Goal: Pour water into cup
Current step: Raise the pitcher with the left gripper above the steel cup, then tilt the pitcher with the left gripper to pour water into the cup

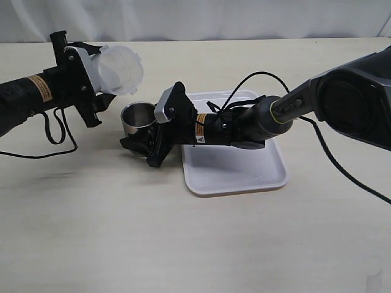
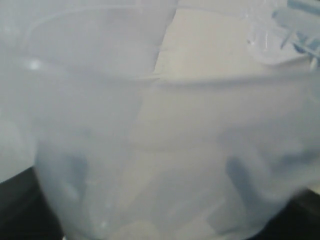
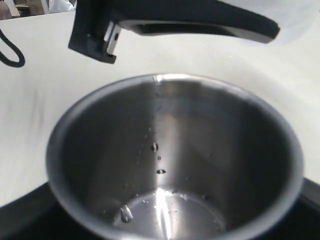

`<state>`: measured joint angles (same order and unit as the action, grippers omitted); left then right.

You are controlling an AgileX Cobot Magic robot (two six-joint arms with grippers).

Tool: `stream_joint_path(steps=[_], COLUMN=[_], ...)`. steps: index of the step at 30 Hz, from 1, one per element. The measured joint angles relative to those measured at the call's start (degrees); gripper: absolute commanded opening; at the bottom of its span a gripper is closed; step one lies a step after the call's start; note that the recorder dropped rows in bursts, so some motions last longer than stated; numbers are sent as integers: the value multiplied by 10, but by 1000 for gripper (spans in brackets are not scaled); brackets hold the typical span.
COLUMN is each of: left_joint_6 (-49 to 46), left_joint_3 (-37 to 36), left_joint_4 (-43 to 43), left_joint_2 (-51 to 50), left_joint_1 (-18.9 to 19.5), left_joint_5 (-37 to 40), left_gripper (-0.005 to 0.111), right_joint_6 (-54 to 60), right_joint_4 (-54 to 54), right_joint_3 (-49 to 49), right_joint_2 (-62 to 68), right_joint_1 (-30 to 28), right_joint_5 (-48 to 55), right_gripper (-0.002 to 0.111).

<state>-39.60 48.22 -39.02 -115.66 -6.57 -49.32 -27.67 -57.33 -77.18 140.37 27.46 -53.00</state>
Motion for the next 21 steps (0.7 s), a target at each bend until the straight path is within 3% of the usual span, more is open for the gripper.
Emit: stream_joint_path(steps=[21], left_joint_6=[-110], left_joint_3=[0], left_joint_4=[1], left_joint_2=[0], left_joint_1=[0], left_joint_5=[-9], left_gripper=[0], right_joint_6=[0], right_joint_4=[0], right_joint_3=[0], right_joint_2=[0], right_joint_1=[0], right_joint_5=[0], right_gripper=[4])
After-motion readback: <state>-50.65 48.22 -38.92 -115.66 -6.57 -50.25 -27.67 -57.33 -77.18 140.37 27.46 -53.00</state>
